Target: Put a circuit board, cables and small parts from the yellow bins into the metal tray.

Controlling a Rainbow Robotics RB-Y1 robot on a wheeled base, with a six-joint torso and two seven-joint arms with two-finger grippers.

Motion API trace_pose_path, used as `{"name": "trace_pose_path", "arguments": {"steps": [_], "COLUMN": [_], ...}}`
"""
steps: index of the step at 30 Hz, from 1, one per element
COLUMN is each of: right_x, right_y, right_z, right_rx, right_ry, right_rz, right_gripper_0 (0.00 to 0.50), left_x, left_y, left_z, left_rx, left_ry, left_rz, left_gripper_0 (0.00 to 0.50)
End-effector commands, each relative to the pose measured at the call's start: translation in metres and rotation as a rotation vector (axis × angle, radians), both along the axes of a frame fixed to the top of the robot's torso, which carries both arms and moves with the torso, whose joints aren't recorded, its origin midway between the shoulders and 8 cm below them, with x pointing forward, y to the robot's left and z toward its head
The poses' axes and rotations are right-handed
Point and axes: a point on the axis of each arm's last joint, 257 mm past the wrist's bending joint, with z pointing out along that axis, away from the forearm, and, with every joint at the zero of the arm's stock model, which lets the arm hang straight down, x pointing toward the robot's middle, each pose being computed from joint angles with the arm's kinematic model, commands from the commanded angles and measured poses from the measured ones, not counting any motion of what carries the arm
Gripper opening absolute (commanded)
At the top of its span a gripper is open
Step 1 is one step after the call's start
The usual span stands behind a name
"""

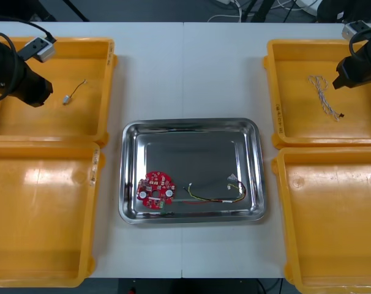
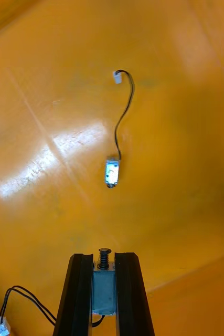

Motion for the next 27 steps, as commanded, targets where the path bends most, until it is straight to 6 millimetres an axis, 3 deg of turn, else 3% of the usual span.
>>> {"name": "trace_pose_path", "arguments": {"steps": [1, 11, 27], "right_x": [0.026, 0.041, 0.053], "right_y": [0.014, 0.008, 0.014], "right_z": [0.03, -0.001, -0.012], "right_rx": [0.006, 0.009, 0.035], "right_ry": [-0.081, -0.109, -0.137], "right_rz": [0.033, 0.018, -0.005], "right_gripper_0": [0.5, 0.5, 0.5], "left_x": [-0.007, -0.032, -0.053], "left_y": [-0.005, -0.058, -0.155], "left_z": [0.041, 0.047, 0.03], "left_rx": [-0.035, -0.073, -0.159], "left_ry": [-0.046, -0.02, -0.031], "left_rz": [0.12, 0.167, 0.229], "left_gripper_0": [0.0, 0.0, 0.0]}}
